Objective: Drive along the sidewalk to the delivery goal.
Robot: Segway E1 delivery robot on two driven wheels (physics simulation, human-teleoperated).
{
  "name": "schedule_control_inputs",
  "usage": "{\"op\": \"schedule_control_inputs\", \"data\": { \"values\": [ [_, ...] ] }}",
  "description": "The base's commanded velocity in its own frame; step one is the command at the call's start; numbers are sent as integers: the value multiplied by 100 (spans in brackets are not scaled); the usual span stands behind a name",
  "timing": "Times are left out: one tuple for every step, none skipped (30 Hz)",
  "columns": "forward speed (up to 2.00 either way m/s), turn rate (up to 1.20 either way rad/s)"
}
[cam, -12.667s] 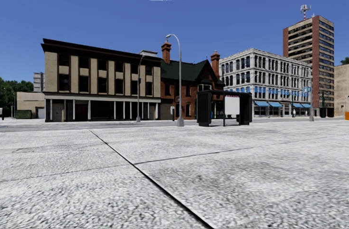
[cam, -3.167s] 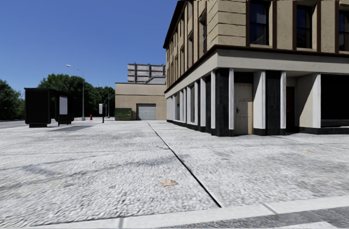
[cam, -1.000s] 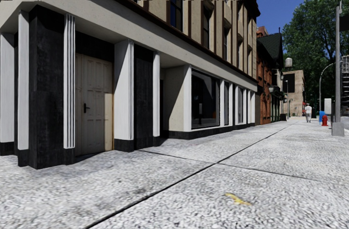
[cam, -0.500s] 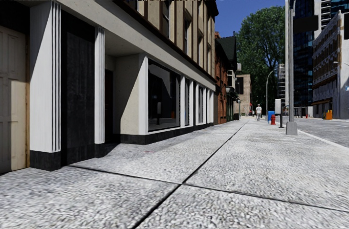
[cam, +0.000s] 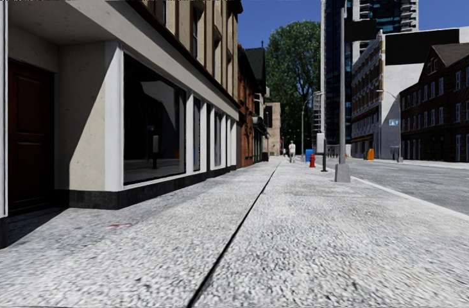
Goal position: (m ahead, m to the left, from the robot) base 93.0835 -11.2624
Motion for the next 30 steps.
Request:
{"op": "schedule_control_inputs", "data": {
  "values": [
    [200, -55],
    [200, -55],
    [200, -55],
    [200, -55],
    [200, -55],
    [200, -55],
    [200, -54],
    [200, -46],
    [200, -46],
    [200, -30],
    [200, -13],
    [200, 0],
    [200, 0],
    [200, 0],
    [200, 0],
    [200, 0],
    [200, 0],
    [200, 0],
    [200, 0],
    [200, 0],
    [200, 0],
    [200, 0],
    [200, 0],
    [200, 0],
    [200, 0],
    [200, 0],
    [200, 0],
    [200, 0],
    [200, 0],
    [200, 0]
  ]
}}
